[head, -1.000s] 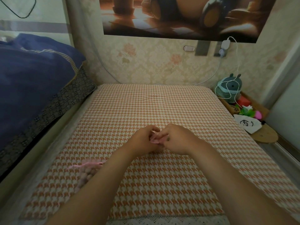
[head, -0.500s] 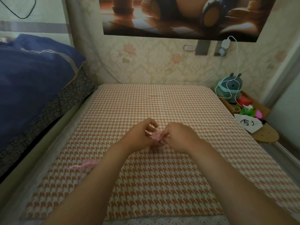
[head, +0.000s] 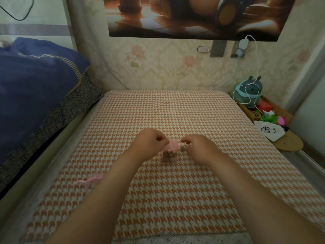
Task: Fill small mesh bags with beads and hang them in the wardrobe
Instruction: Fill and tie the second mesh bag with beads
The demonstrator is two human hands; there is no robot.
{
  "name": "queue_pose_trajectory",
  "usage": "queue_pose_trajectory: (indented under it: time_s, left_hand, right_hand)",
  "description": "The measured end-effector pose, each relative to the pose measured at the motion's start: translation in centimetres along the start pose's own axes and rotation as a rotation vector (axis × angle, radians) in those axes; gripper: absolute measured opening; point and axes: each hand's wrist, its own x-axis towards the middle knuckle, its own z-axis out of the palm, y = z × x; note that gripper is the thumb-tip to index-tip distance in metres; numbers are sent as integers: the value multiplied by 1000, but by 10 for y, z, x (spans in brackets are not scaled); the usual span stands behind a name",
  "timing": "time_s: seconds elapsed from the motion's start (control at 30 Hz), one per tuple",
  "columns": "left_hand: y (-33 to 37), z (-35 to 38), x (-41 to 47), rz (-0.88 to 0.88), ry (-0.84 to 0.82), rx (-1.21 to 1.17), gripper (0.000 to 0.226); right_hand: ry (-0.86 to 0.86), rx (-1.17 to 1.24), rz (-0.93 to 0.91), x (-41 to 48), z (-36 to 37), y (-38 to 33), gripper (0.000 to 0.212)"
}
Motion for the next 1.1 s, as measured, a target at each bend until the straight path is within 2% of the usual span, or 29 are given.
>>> queue_pose_trajectory:
  time_s: [0.1, 0.27, 0.5, 0.57, 0.63, 0.73, 0.93, 1.1]
  left_hand:
    - [0, -1, 1, 19, -1, -22, 9]
    - [0, -2, 3, 30, -37, -31, 12]
    - [0, -5, 1, 15, -78, -54, 16]
    - [0, -6, 0, 13, -79, -60, 17]
    - [0, -6, 0, 13, -82, -56, 17]
    - [-1, -6, 1, 14, -76, -35, 18]
    - [-1, -5, 0, 24, -74, -49, 21]
    - [-3, -6, -2, 10, -75, -72, 19]
  right_hand:
    - [-26, -35, -31, 4, 11, 0, 28]
    - [1, -5, -11, 10, 9, 0, 16]
    - [5, -5, -8, 7, 12, 0, 18]
    - [98, 106, 0, 8, 5, -5, 17]
    - [210, 328, 5, 9, -6, -13, 14]
    - [246, 497, -81, 4, -19, -30, 9]
    - [131, 298, -220, -10, -21, -41, 16]
    - [189, 203, -245, -9, -24, -38, 14]
